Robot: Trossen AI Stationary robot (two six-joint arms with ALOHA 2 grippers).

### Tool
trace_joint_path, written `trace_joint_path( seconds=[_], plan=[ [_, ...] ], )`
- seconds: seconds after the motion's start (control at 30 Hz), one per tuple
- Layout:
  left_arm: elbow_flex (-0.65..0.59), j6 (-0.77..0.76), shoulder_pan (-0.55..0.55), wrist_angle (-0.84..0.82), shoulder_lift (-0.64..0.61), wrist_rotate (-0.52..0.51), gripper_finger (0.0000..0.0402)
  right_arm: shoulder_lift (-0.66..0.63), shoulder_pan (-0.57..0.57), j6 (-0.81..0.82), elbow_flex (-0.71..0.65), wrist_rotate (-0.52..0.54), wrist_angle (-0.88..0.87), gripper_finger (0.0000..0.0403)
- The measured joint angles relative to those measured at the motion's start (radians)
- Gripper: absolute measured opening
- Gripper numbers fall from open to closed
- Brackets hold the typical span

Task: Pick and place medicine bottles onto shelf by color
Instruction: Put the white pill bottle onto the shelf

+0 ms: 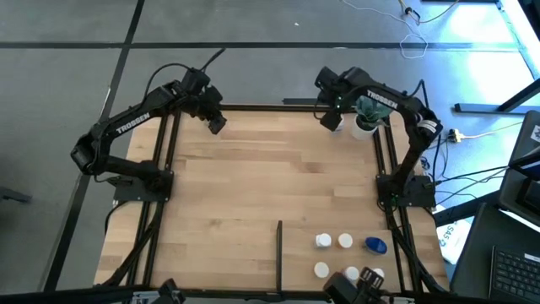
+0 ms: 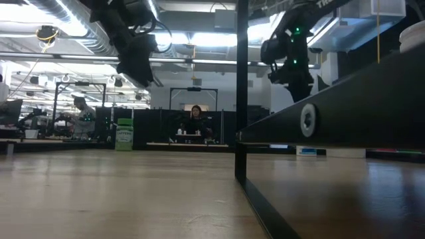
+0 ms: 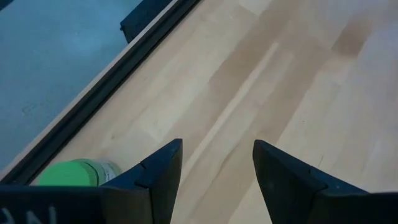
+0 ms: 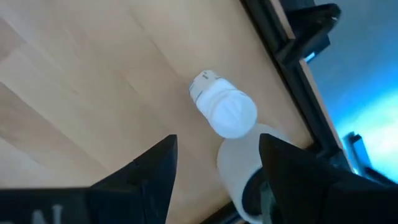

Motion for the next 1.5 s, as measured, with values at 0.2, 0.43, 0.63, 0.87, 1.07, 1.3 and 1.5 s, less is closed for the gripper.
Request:
trace_joint_path(
  seconds=[0.2,0.43,0.63,0.87,1.07,1.3,1.5],
  plan=[
    [0.000,-0.021,0.001,0.003,0.000,0.000,0.0190,0.000,0.000,-0.031,-0.089,0.024,0.086,0.0228],
    [0.000,-0.021,0.002,0.003,0.000,0.000,0.0190,0.002,0.000,-0.023,-0.117,0.055,0.124,0.0228],
    [0.000,-0.022,0.002,0.003,0.000,-0.001,0.0190,0.017,-0.006,-0.023,-0.117,0.052,0.141,0.0228],
    [0.000,-0.022,0.002,0.003,0.000,-0.001,0.0190,0.042,-0.022,0.006,-0.117,0.050,0.136,0.0228],
    [0.000,-0.021,0.001,0.002,0.000,-0.001,0.0190,0.043,-0.043,0.033,-0.117,0.014,0.132,0.0228],
    [0.000,-0.021,0.002,0.002,0.000,-0.001,0.0190,0.043,-0.055,0.032,-0.117,0.000,0.123,0.0228],
    [0.000,0.000,0.001,0.002,0.000,-0.026,0.0190,0.043,-0.054,0.055,-0.117,-0.001,0.117,0.0228]
  ],
)
